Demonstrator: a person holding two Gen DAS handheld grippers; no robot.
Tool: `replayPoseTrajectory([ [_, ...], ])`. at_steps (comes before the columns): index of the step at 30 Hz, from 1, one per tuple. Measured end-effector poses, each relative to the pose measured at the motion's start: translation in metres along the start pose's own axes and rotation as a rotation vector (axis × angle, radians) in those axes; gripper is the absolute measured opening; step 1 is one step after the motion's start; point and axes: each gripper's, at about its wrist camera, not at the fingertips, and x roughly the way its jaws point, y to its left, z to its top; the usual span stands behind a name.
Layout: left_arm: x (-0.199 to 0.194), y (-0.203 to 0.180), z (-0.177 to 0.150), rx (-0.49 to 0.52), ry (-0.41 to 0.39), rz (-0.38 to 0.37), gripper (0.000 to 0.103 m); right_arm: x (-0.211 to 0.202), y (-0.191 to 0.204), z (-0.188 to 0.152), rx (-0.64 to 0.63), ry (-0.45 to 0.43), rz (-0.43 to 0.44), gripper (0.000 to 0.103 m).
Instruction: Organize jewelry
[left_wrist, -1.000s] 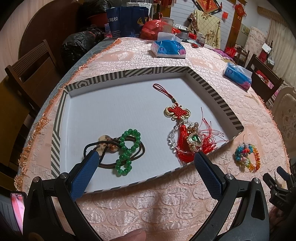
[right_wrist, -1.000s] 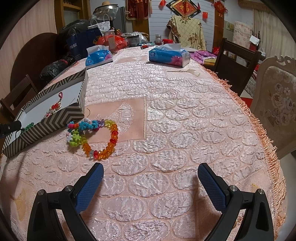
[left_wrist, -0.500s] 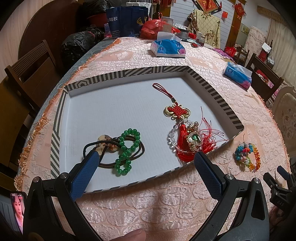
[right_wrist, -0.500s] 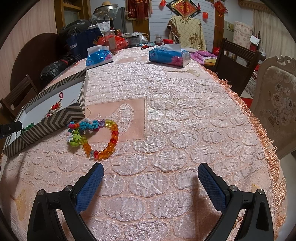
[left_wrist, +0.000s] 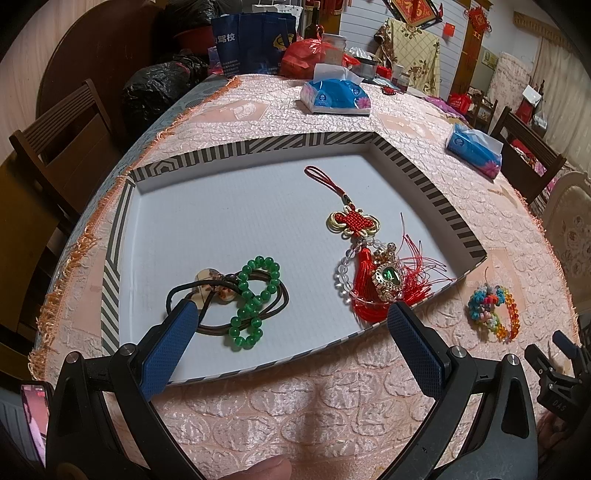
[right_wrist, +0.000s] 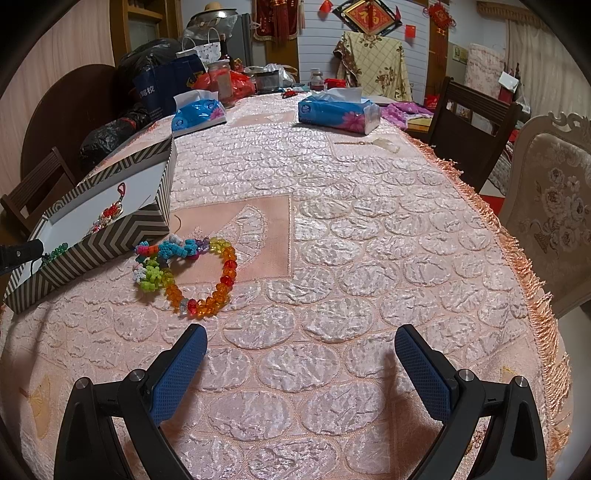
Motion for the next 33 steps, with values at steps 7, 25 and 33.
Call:
replayPoseTrajectory([
  [7,0.0,-0.001,0.0,-0.001,-0.001,0.0,0.103,0.0,0.0,0.0,0.0,-0.001,0.0,0.101],
  [25,-0.012,-0.023,-0.011,0.039,0.0,-0.077,0.103,0.0,0.0,0.001,-0.002,0.0,0.005,0.101],
  [33,-0.028,-0.065,-0.028,0.158,-0.039,-0.157,0.103,0.0,-0.001,0.002,0.009,-0.01,0.024,0.101],
])
